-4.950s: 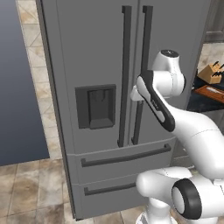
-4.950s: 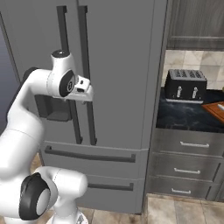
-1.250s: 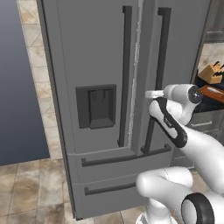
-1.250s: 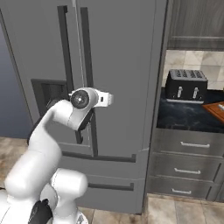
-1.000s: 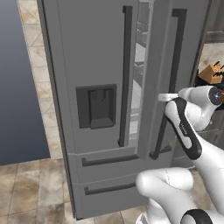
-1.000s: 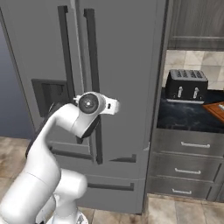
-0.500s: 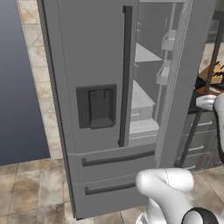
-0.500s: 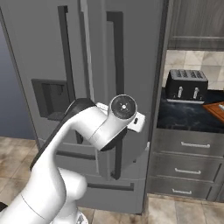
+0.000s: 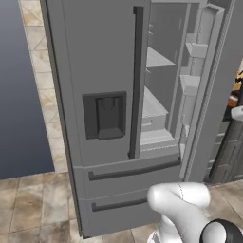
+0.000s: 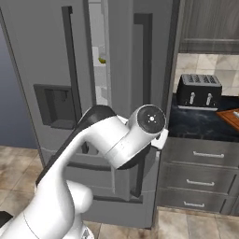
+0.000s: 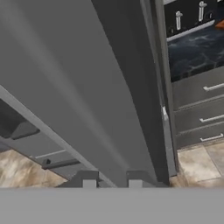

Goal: Retrieve a lemon from the fridge and place it on the cutting board with the fish.

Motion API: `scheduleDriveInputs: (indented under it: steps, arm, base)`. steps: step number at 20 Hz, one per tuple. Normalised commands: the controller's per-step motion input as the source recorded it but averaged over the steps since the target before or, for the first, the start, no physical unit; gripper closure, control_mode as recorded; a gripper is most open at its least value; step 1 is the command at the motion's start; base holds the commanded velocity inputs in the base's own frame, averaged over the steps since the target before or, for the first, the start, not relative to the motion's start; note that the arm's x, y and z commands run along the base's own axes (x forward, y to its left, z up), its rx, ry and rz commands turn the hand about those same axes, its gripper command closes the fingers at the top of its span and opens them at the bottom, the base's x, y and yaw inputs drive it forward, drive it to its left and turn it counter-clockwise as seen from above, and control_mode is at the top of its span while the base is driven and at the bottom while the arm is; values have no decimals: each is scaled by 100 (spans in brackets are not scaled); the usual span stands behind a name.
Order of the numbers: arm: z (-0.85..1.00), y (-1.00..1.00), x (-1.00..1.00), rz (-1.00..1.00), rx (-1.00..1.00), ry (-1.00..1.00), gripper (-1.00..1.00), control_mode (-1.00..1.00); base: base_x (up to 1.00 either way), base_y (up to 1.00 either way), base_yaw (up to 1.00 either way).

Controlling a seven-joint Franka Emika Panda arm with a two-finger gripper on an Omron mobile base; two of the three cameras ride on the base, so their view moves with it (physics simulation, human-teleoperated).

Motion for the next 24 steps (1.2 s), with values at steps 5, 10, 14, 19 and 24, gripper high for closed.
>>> scheduleDriveInputs:
  steps: [5, 10, 14, 19, 24]
  arm:
    - [5, 2, -33, 0, -2, 0, -100, -100]
    - [23, 32, -48, -11, -15, 0, -100, -100]
    - [16, 46, -43, -18, -37, 0, -100, -100]
    - [-6, 100, 27, -3, -60, 47, -100, -100]
    - [0, 91, 43, -3, -56, 38, -100, -100]
  base:
    - [0, 0, 0]
    - [0, 0, 0]
    - [0, 0, 0]
    - [0, 0, 0]
    - [0, 0, 0]
